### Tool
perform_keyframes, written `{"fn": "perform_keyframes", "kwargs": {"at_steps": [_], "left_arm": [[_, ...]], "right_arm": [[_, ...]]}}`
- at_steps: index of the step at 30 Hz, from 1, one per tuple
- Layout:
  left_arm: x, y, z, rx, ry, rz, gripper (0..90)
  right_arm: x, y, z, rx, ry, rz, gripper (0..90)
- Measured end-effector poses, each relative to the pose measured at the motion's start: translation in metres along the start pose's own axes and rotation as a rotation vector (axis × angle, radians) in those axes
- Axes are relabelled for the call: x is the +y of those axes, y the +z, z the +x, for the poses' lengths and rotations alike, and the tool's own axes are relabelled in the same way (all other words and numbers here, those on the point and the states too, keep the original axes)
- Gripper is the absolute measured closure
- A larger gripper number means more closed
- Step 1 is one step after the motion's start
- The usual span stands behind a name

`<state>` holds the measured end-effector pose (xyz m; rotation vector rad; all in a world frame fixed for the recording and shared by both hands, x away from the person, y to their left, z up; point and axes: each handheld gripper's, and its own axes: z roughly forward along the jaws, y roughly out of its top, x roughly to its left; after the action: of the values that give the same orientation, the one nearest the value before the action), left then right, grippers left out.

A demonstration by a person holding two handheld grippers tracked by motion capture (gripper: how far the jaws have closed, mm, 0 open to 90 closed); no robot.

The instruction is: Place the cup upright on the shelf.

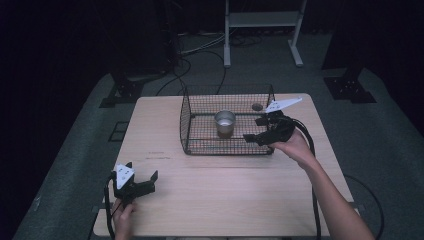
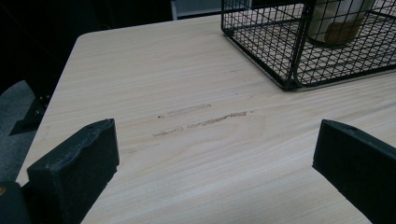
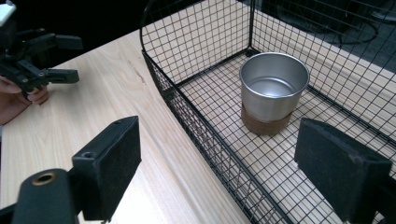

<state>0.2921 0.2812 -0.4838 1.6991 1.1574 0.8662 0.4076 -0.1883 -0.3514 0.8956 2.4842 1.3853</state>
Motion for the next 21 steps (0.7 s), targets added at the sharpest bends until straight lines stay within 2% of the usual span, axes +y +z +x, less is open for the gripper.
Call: {"fn": "perform_keyframes", "kwargs": {"at_steps": [3, 7, 13, 21], "left_arm": [[0.000, 0.000, 0.000, 0.001, 0.004, 0.001, 0.0], [0.000, 0.000, 0.000, 0.001, 0.007, 0.005, 0.0], [0.000, 0.000, 0.000, 0.002, 0.003, 0.002, 0.0], [0.000, 0.000, 0.000, 0.003, 0.006, 0.003, 0.0]], "right_arm": [[-0.003, -0.002, 0.001, 0.011, 0.006, -0.004, 14.1], [-0.015, -0.006, 0.003, -0.008, -0.009, 0.009, 14.1], [-0.024, -0.012, 0.005, -0.007, -0.009, 0.005, 14.1], [-0.037, -0.019, 0.006, 0.000, 0.005, 0.003, 14.1]]}}
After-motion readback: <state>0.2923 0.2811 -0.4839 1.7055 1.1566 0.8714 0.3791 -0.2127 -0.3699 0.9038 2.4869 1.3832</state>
